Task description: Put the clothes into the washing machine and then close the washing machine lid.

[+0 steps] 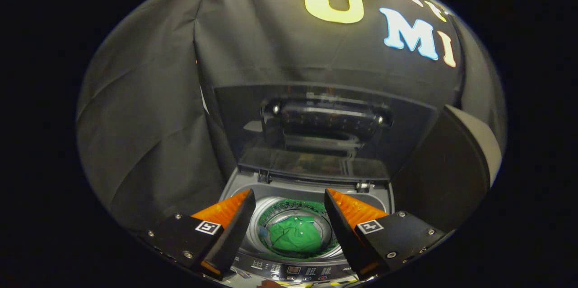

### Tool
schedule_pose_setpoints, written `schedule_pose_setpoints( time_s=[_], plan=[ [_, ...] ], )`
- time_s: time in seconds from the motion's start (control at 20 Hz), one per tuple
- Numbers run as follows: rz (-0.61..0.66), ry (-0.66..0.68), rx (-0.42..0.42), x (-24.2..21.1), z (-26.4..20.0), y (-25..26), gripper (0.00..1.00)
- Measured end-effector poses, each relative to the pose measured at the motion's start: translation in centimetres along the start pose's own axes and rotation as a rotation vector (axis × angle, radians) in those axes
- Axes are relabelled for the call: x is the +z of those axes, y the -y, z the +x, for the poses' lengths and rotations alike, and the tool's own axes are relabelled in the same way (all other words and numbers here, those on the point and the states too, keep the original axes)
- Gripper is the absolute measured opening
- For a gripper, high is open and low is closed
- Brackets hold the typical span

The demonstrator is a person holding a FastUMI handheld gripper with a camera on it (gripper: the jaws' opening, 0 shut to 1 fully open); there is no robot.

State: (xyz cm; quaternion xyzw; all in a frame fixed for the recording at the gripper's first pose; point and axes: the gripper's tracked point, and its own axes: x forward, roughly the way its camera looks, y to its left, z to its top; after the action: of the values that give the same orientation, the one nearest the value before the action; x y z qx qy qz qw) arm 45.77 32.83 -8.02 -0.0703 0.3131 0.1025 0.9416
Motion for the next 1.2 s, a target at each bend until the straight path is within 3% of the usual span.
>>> schedule_pose_setpoints(
  time_s=[0.3, 0.85, 1.2],
  plan=[
    [-0.010, 0.124, -0.053, 7.2, -4.7, 0.6, 0.94],
    [0.030, 0.249, -0.160, 17.8, -8.0, 4.2, 0.94],
    [0.148, 0.185, -0.192, 19.0, -2.3, 7.9, 0.94]
  ],
)
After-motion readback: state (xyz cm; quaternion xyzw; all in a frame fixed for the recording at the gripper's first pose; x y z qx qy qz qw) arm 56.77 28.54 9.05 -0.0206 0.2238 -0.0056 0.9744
